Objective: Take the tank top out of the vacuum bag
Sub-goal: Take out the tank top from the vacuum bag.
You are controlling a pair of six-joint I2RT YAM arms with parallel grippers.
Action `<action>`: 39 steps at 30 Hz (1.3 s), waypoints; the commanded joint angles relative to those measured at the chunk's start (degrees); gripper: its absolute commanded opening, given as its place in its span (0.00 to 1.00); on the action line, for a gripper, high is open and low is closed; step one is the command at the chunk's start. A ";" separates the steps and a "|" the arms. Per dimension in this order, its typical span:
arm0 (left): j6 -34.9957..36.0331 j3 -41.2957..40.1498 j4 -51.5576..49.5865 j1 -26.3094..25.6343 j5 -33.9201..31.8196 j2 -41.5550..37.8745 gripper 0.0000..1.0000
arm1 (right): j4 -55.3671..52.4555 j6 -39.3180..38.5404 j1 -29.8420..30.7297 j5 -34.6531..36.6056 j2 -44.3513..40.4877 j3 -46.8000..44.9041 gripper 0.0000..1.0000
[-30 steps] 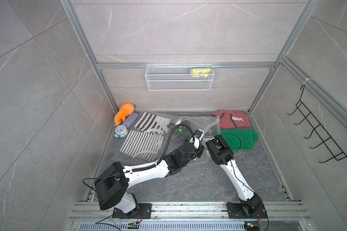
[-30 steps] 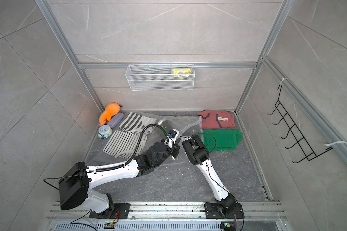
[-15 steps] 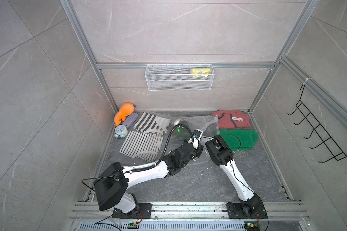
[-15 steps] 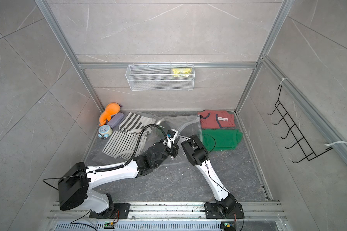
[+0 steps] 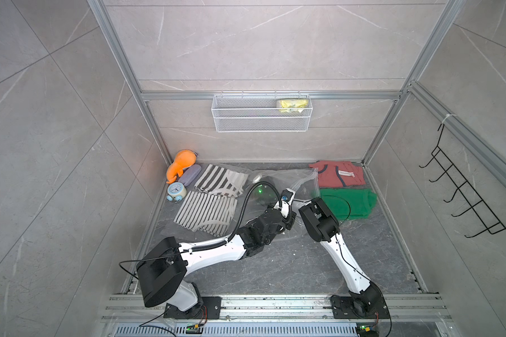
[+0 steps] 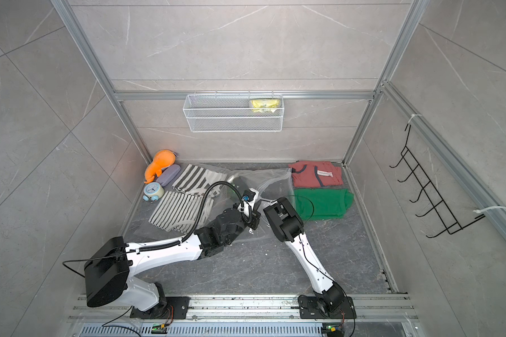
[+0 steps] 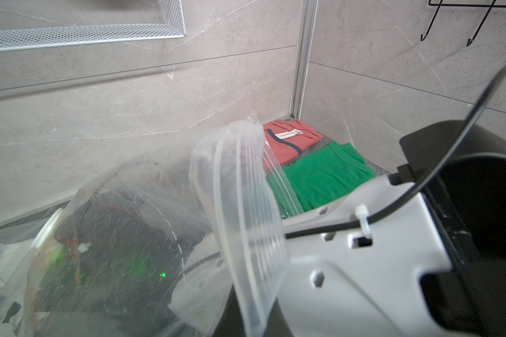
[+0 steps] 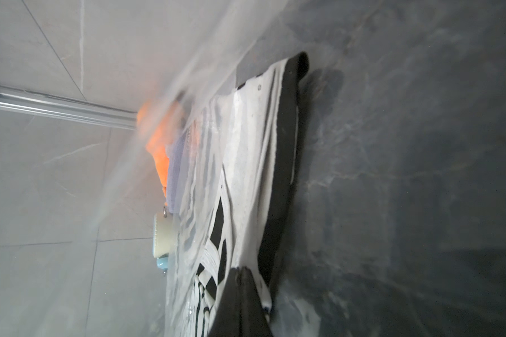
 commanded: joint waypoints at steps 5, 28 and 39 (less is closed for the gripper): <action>-0.58 -0.95 2.35 -0.59 -0.68 -1.84 0.00 | -3.57 -4.48 1.94 1.73 -6.75 -8.97 0.00; -0.53 -1.93 2.33 -0.36 -5.43 -2.32 0.00 | 10.00 -2.90 -0.56 6.37 -23.80 -35.08 0.00; -0.55 -1.95 1.71 -0.05 -6.58 -2.28 0.00 | 13.27 -3.39 -2.02 8.17 -32.83 -47.52 0.00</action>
